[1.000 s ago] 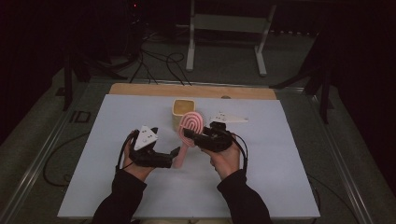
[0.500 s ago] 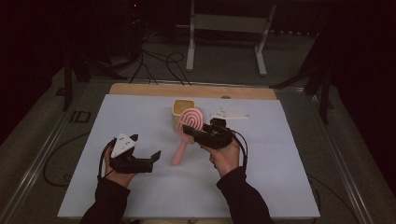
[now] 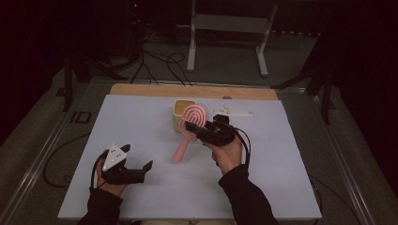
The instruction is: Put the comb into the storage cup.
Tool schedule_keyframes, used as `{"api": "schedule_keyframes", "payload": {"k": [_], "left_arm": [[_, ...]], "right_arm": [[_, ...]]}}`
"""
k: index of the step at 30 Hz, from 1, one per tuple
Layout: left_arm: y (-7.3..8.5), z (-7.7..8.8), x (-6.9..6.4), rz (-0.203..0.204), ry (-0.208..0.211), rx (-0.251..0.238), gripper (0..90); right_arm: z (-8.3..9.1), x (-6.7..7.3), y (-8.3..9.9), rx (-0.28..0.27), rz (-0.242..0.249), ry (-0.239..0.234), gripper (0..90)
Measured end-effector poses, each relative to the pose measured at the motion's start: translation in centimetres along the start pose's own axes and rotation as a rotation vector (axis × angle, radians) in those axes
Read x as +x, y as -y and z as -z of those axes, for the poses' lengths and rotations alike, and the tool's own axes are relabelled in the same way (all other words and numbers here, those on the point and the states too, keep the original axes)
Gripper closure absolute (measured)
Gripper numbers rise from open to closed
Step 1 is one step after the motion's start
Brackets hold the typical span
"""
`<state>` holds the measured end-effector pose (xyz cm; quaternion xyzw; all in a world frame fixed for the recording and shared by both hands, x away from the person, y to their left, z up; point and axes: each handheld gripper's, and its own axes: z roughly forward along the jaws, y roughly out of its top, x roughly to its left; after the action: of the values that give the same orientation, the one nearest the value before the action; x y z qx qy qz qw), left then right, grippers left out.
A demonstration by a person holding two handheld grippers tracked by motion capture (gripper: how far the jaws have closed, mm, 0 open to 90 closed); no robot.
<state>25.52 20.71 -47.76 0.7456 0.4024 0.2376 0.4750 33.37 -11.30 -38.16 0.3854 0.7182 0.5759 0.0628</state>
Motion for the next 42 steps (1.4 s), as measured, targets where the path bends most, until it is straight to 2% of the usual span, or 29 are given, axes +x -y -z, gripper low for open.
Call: {"api": "schedule_keyframes", "payload": {"k": [1, 3, 14, 21, 29, 42], "left_arm": [[0.5, 0.4, 0.0, -0.006, -0.036, -0.017, 0.2], [1.0, 0.9, 0.1, -0.003, -0.061, -0.036, 0.7], [2.2, 1.0, 0.9, 0.012, -0.098, -0.03, 0.4], [2.5, 0.6, 1.1, 0.017, -0.112, -0.016, 0.3], [2.6, 0.6, 1.0, 0.033, -0.113, -0.029, 0.3], [2.6, 0.4, 1.0, 0.031, -0.122, -0.025, 0.4]], "right_arm": [[0.0, 0.0, -0.1, 0.0, 0.002, 0.0, 63.6], [-0.1, 0.1, -0.2, -0.005, 0.001, 0.0, 63.6], [-0.2, -0.2, -0.9, -0.019, -0.026, -0.005, 63.6], [-0.2, -0.8, -1.4, -0.04, -0.052, -0.006, 63.5], [-0.1, -0.8, -2.0, -0.039, -0.041, 0.011, 63.6], [-0.7, -0.5, -3.4, -0.043, -0.013, 0.017, 64.0]]}}
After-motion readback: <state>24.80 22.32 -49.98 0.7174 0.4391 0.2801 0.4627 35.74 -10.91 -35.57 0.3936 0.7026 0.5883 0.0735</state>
